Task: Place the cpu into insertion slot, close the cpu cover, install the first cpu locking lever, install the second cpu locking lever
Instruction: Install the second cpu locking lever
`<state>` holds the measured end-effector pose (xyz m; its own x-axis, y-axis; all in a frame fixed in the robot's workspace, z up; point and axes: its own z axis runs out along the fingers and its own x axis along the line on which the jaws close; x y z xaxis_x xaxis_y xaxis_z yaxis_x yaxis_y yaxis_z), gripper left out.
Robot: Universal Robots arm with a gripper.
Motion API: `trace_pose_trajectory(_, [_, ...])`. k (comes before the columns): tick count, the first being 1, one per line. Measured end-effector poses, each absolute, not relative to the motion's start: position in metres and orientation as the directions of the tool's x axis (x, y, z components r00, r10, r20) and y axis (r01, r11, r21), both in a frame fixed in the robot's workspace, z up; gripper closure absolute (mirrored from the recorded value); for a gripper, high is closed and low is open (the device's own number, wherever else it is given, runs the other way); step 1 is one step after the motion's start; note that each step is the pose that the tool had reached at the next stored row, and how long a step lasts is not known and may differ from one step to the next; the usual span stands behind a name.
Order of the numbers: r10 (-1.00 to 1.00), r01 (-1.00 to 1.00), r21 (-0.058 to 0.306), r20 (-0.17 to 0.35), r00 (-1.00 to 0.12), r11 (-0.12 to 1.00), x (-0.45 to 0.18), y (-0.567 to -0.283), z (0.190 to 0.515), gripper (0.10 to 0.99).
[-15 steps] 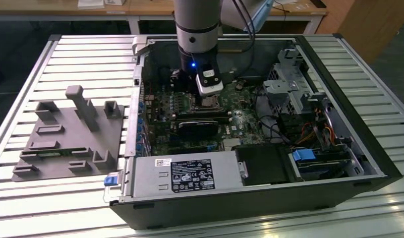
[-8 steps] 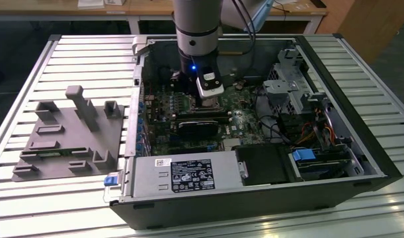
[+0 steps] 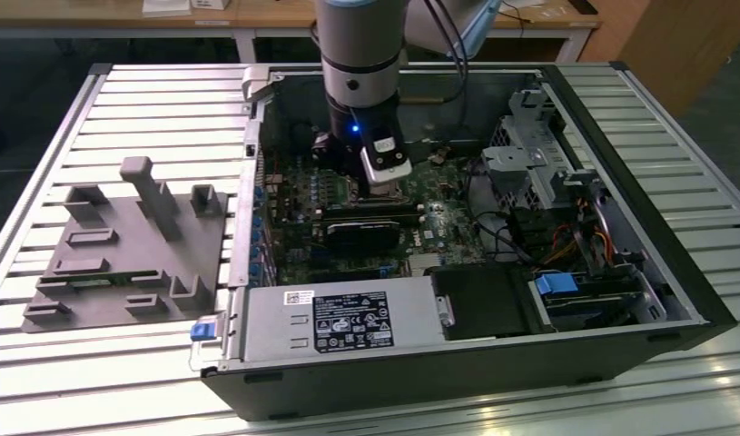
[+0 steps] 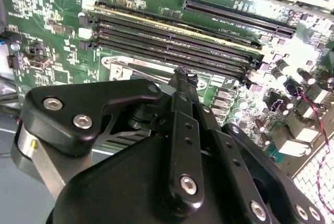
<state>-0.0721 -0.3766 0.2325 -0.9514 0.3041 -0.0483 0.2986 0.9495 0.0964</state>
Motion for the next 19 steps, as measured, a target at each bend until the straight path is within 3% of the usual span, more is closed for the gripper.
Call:
trace_pose_trajectory(16, [0.245, 0.236, 0.123, -0.058, -0.968, 0.964, -0.0727, -0.3805, 0.2258, 0.984])
trace_pose_trajectory(19, [0.246, 0.236, 0.143, -0.055, -0.968, 0.961, -0.0745, -0.3824, 0.2253, 0.984])
